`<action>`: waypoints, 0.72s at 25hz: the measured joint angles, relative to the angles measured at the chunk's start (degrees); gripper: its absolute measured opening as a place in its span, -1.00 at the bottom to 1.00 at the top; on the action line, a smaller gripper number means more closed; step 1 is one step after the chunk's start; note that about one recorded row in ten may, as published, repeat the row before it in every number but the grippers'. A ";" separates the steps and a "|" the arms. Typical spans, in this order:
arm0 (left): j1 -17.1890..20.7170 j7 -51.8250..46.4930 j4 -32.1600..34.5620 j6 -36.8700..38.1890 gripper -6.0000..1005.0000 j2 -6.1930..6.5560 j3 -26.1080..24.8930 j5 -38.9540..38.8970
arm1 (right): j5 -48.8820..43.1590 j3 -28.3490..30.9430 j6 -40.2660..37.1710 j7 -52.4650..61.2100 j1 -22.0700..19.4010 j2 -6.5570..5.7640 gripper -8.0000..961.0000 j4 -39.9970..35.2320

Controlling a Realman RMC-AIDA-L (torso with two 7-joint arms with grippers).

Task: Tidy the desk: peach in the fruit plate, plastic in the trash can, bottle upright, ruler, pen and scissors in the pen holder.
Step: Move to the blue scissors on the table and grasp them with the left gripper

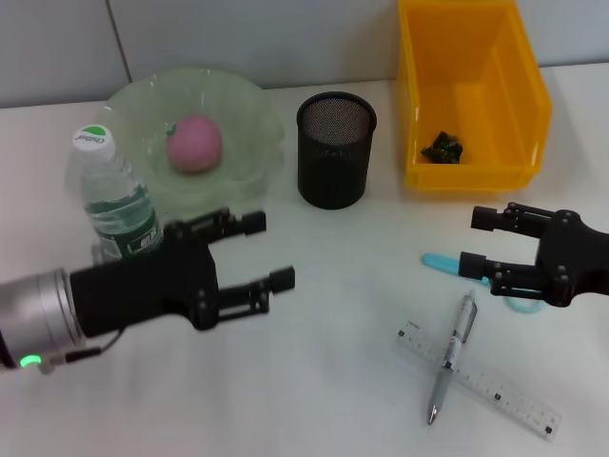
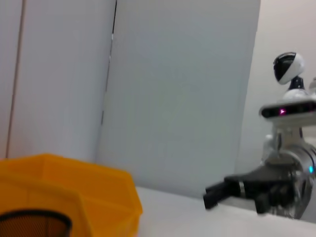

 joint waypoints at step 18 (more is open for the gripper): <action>1.45 2.58 -3.01 -3.00 0.56 -0.18 4.20 0.55 | -12.76 -11.60 -3.32 45.89 9.37 -0.65 0.63 -31.34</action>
